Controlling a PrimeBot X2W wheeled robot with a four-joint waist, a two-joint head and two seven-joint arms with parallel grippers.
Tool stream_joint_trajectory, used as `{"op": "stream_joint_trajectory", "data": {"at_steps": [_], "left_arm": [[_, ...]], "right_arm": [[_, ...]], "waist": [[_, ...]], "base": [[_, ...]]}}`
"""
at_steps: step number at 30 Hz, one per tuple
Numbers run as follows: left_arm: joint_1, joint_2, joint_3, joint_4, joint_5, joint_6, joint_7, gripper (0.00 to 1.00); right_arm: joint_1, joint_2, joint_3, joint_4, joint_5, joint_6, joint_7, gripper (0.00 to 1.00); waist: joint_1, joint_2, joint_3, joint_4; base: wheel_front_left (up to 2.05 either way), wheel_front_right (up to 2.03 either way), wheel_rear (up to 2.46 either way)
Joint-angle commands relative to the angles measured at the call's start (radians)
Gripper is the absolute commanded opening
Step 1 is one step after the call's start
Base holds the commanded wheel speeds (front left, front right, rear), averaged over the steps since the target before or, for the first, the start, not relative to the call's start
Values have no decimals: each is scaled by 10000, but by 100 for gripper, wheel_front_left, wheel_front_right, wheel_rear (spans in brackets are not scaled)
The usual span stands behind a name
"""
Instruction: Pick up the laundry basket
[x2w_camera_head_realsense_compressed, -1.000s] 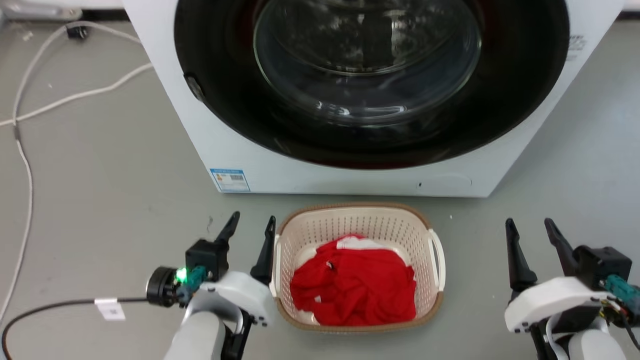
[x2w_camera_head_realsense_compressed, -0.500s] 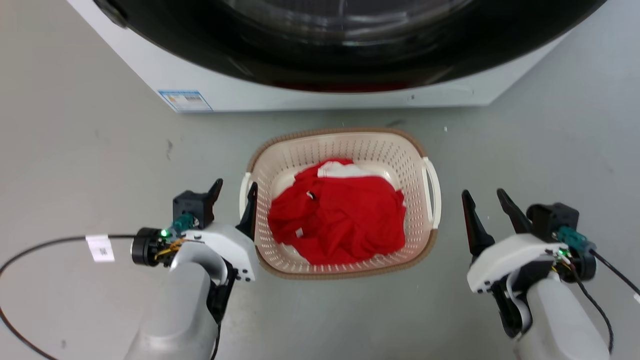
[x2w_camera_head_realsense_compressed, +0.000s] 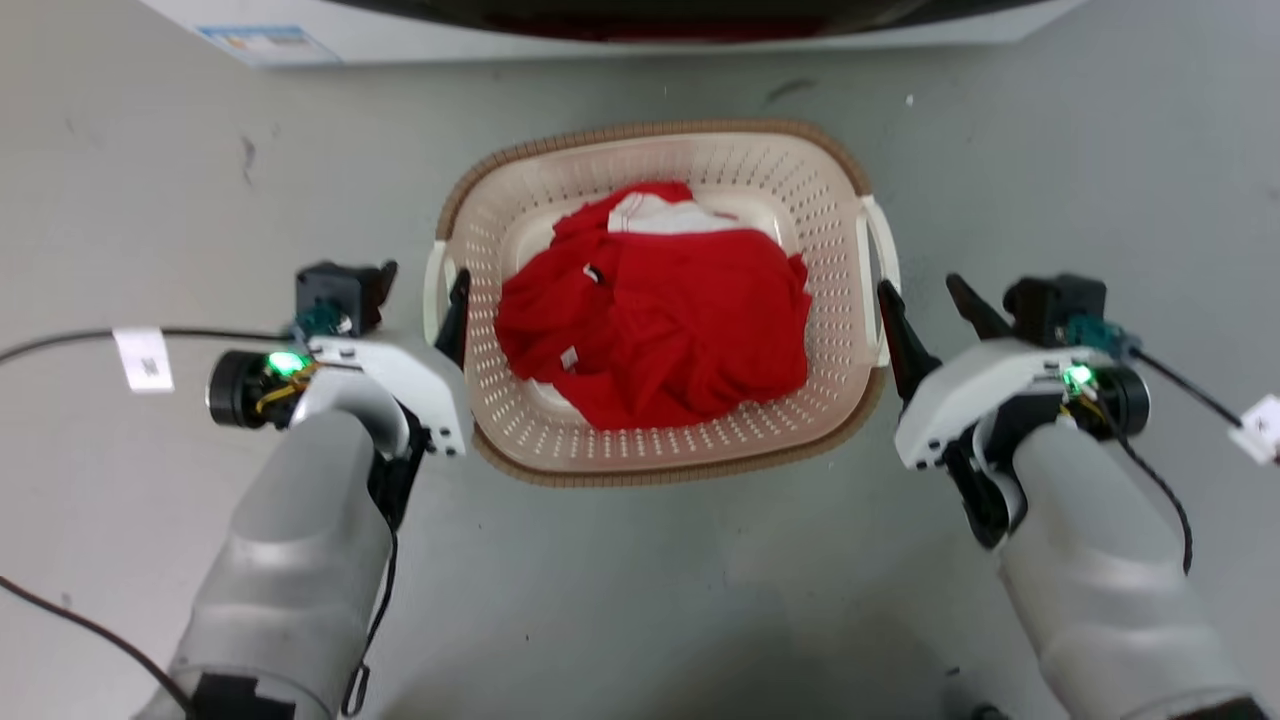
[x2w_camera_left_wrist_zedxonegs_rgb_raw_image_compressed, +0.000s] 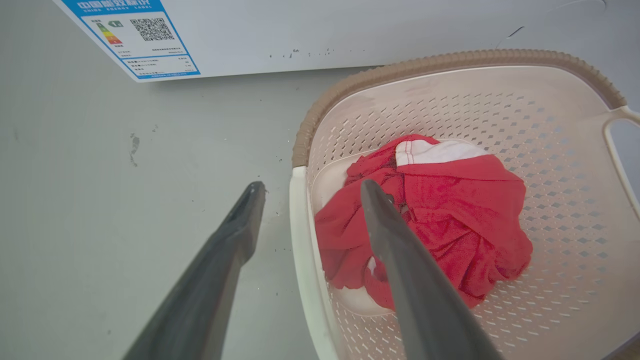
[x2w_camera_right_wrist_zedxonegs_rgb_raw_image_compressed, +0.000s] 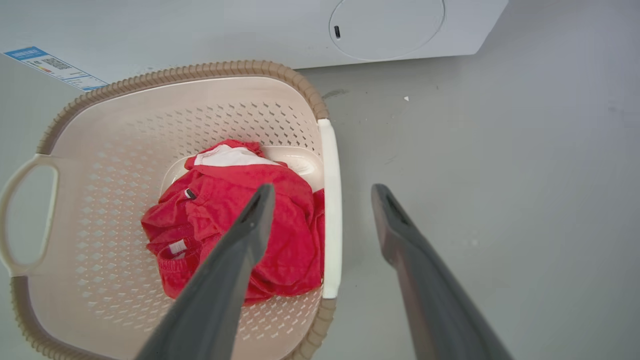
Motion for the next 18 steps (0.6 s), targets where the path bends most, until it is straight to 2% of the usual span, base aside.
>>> {"op": "stream_joint_trajectory", "data": {"at_steps": [1, 9, 18], "left_arm": [[-388, 41, -95, 223, -156, -16, 97, 100], [-1543, 355, -1174, 738, -1072, -22, 834, 100], [-2083, 904, -2309, 800, -2537, -23, 2059, 100]], "right_arm": [[-512, 4, 167, 333, 168, -3, -4, 100], [-1981, 1, 1009, 1800, 989, -3, 419, 100], [-2851, 4, 1987, 2537, 2095, -3, 756, 100]], "waist": [[-2, 0, 544, 0], [-2, 0, 1330, 19], [-2, 0, 1717, -134]], "base": [[0, 0, 0], [0, 0, 0], [0, 0, 0]]}}
